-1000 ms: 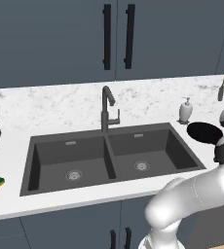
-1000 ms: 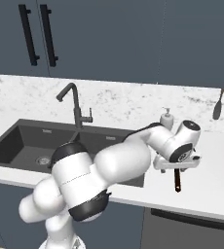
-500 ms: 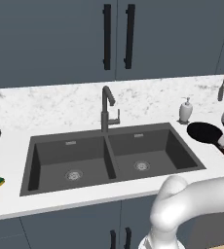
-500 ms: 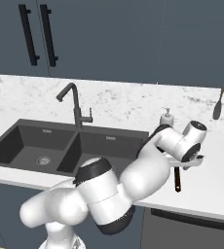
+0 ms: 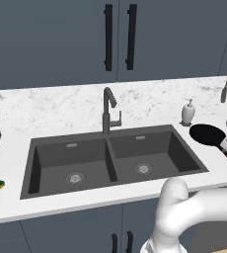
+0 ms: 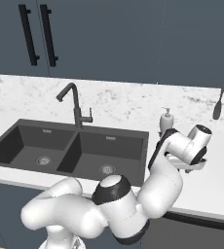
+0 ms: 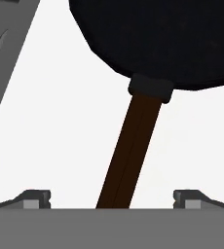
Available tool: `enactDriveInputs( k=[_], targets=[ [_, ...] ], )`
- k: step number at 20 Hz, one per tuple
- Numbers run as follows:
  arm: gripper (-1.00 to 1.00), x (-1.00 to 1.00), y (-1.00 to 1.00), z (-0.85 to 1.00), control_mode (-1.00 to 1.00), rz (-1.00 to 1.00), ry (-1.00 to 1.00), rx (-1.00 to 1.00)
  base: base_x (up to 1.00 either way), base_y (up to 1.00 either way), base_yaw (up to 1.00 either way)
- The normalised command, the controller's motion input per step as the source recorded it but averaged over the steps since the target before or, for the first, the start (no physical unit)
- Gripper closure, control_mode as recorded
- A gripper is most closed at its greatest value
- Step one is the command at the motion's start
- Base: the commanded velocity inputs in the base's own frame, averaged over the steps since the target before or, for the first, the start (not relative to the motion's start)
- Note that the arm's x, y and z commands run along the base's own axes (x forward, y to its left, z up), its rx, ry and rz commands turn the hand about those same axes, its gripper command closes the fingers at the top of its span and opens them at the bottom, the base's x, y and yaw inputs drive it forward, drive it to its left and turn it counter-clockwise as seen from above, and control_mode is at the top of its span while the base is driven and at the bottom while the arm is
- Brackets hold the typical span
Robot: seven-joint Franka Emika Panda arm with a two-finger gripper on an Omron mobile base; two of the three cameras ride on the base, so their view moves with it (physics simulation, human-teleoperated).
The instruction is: Pick the pan and sponge and place them into the sink. Then turn on the water.
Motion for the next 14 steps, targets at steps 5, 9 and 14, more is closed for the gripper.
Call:
enactDriveInputs(
  k=[5, 9, 14],
  targets=[
    [-1.00, 0.05, 0.00, -0.39, -1.00, -0.07, -0.03, 0.00, 0.00, 0.00, 0.00],
    [-1.00, 0.11, 0.01, -0.35, -1.00, -0.08, -0.03, 0.00, 0.00, 0.00, 0.00],
    [1.00, 0.26, 0.26, -0.38, -1.00, -0.09, 0.00, -0.03, 0.00, 0.00, 0.00]
  ],
)
